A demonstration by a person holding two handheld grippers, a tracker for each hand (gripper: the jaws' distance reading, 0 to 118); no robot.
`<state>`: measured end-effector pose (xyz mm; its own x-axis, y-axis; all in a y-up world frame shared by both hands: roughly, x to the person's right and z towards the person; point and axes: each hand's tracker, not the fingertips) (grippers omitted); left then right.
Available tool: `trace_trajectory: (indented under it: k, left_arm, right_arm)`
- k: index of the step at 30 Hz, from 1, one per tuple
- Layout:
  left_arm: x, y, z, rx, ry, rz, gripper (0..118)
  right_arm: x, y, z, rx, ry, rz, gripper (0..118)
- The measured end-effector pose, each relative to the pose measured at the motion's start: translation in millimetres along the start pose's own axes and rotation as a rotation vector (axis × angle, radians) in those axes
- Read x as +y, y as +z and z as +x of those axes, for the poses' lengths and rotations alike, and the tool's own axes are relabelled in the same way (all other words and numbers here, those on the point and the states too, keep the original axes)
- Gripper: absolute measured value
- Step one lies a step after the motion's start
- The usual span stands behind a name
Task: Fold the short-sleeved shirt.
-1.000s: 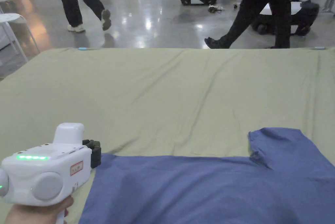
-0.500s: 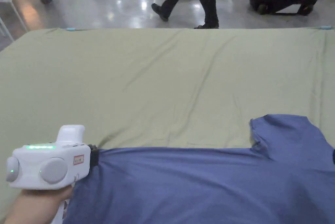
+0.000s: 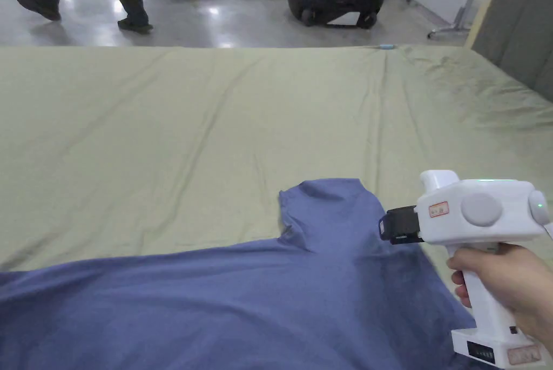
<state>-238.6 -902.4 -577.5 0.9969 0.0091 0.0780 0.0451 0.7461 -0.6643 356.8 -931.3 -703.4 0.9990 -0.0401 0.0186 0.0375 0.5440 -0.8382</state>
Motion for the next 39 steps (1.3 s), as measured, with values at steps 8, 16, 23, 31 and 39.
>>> trace_trajectory:
  k: [8, 16, 23, 31, 39]
  left_arm:
    - [-4, 0, -7, -0.011, -0.007, -0.017, 0]
    - [1, 50, -16, -0.012, 0.010, 0.033, 0]
    - [-35, 129, -35, -0.067, 0.048, 0.075, 0]
    - [-133, 181, -42, -0.118, 0.023, 0.018, 0]
    - [-214, 162, -42, -0.108, 0.081, -0.137, 0]
  right_arm:
    - [-16, 2, -11, 0.050, 0.047, -0.012, 3]
    - [-25, 87, -5, 0.066, 0.001, 0.138, 3]
    - [-87, 185, 18, 0.110, 0.059, 0.211, 3]
    - [-206, 254, 17, 0.074, 0.093, 0.156, 3]
    - [-275, 182, 42, 0.000, 0.053, 0.015, 3]
